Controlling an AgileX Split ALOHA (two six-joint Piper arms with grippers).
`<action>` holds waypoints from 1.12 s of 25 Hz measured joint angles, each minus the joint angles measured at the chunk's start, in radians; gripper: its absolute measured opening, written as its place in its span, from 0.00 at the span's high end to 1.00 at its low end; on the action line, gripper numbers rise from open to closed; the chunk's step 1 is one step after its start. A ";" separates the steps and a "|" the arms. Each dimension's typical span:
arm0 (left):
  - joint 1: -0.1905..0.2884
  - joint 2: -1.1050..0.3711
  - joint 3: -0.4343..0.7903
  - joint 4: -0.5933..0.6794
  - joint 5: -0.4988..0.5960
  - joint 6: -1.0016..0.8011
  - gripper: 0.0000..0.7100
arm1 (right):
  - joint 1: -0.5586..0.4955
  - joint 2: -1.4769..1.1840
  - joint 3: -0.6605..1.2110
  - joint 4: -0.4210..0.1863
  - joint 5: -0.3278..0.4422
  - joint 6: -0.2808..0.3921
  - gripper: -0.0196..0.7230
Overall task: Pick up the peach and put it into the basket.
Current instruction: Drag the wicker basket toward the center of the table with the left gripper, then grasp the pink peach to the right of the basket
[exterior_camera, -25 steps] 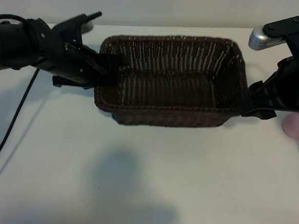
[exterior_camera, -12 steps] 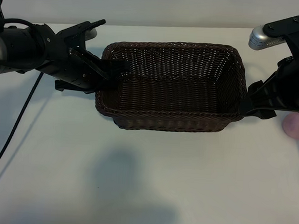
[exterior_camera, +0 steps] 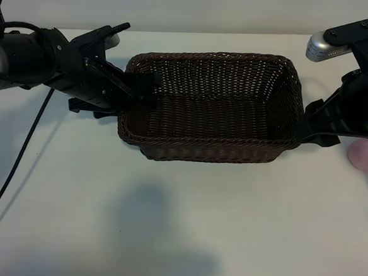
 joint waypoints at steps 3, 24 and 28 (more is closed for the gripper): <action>0.000 -0.011 0.000 0.000 0.005 0.000 0.02 | 0.000 0.000 0.000 0.000 0.000 0.000 0.17; 0.000 -0.299 -0.001 0.430 0.214 -0.271 0.07 | 0.000 0.000 0.000 -0.001 0.000 0.000 0.17; 0.001 -0.328 -0.002 0.443 0.273 -0.251 0.08 | 0.000 0.000 0.000 -0.001 0.000 0.000 0.17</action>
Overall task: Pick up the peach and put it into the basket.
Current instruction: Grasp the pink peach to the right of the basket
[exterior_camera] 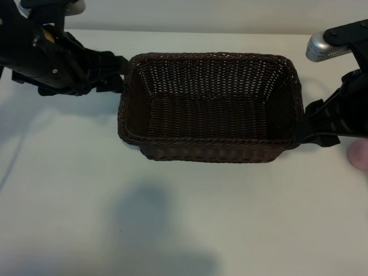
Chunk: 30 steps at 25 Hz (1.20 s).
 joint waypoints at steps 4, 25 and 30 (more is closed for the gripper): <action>0.055 -0.056 0.000 0.059 0.062 0.001 0.10 | 0.000 0.000 0.000 0.000 0.003 0.000 0.17; 0.405 -0.456 -0.001 0.016 0.408 0.306 0.16 | 0.000 0.000 0.000 0.000 0.007 0.000 0.17; 0.405 -0.667 0.000 -0.024 0.458 0.342 0.16 | 0.000 0.000 0.000 0.000 0.007 0.000 0.17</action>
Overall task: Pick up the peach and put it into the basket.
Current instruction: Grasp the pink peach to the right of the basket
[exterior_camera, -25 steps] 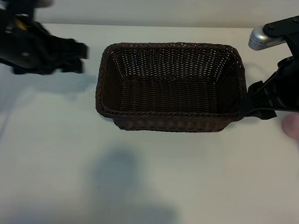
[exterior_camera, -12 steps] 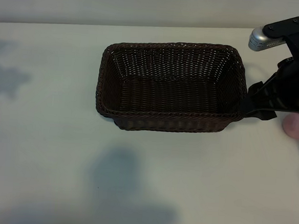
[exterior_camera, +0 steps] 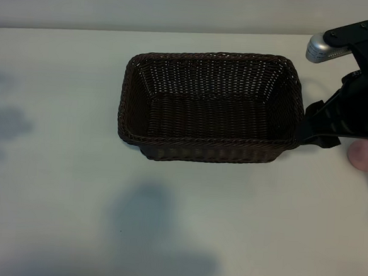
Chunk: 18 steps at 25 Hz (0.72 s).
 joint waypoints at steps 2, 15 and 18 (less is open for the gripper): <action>0.000 -0.112 0.001 0.000 0.037 0.002 0.16 | 0.000 0.000 0.000 0.000 0.000 0.000 0.17; 0.001 -0.492 0.053 0.050 0.128 -0.093 0.16 | 0.000 0.000 0.000 0.000 0.000 0.000 0.17; 0.001 -0.570 0.155 0.048 0.128 -0.097 0.16 | 0.000 0.000 0.000 0.000 0.001 0.000 0.17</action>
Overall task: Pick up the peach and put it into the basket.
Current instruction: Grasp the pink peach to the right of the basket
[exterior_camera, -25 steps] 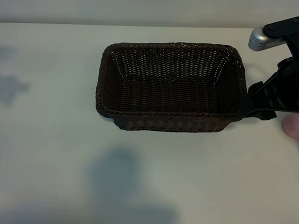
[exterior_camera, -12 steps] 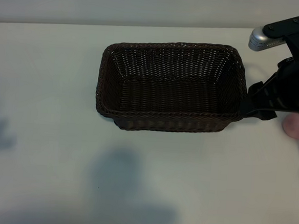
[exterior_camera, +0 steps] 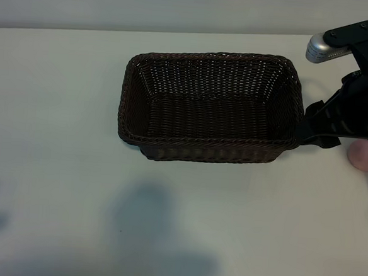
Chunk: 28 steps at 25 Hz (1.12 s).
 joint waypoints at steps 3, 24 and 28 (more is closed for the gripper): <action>0.000 -0.064 0.099 0.005 0.000 -0.014 0.16 | 0.000 0.000 0.000 0.000 0.000 0.000 0.17; 0.000 -0.108 0.424 0.134 -0.084 -0.064 0.16 | 0.000 0.000 0.000 0.000 0.017 -0.001 0.17; 0.000 -0.108 0.425 0.165 -0.084 -0.065 0.16 | 0.000 0.000 0.000 0.000 0.017 -0.001 0.17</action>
